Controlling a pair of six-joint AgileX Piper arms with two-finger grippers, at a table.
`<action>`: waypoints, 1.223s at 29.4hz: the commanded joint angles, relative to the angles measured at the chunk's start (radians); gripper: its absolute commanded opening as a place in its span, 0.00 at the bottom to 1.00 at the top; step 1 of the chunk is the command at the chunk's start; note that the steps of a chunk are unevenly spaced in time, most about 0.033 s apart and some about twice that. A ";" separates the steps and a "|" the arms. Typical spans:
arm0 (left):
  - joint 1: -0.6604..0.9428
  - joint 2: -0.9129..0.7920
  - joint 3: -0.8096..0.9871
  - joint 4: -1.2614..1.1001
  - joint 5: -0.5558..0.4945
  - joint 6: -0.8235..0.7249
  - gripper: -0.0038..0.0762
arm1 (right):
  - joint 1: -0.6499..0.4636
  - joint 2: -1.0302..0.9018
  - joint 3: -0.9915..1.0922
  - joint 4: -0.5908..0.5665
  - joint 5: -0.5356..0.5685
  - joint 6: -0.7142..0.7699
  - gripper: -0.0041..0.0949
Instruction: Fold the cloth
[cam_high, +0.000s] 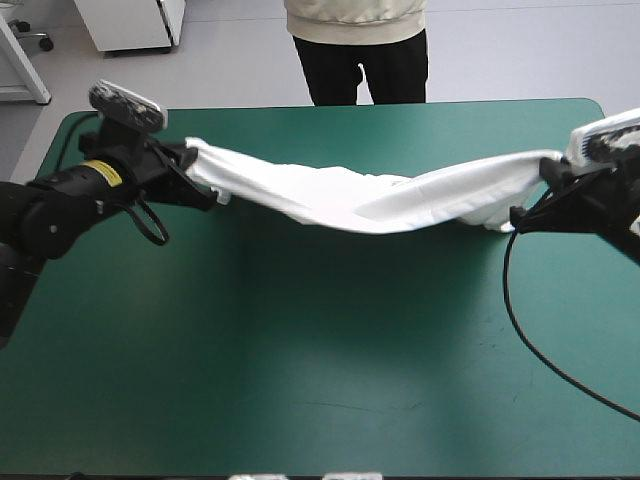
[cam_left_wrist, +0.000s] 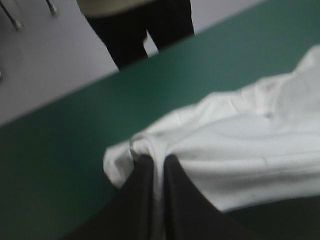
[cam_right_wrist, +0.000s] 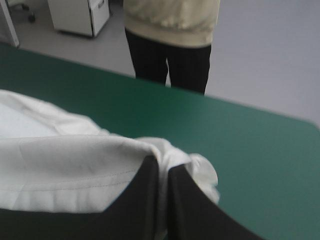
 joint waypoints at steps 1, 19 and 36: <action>-0.005 -0.029 -0.204 0.005 -0.087 0.000 0.04 | -0.001 0.016 -0.207 -0.001 -0.074 -0.041 0.04; -0.005 -0.017 -0.734 0.007 -0.354 0.126 0.04 | -0.001 0.131 -0.923 0.003 -0.094 -0.216 0.04; -0.001 0.320 -0.734 0.179 -0.590 0.119 0.04 | -0.001 0.526 -0.911 -0.001 -0.338 -0.189 0.04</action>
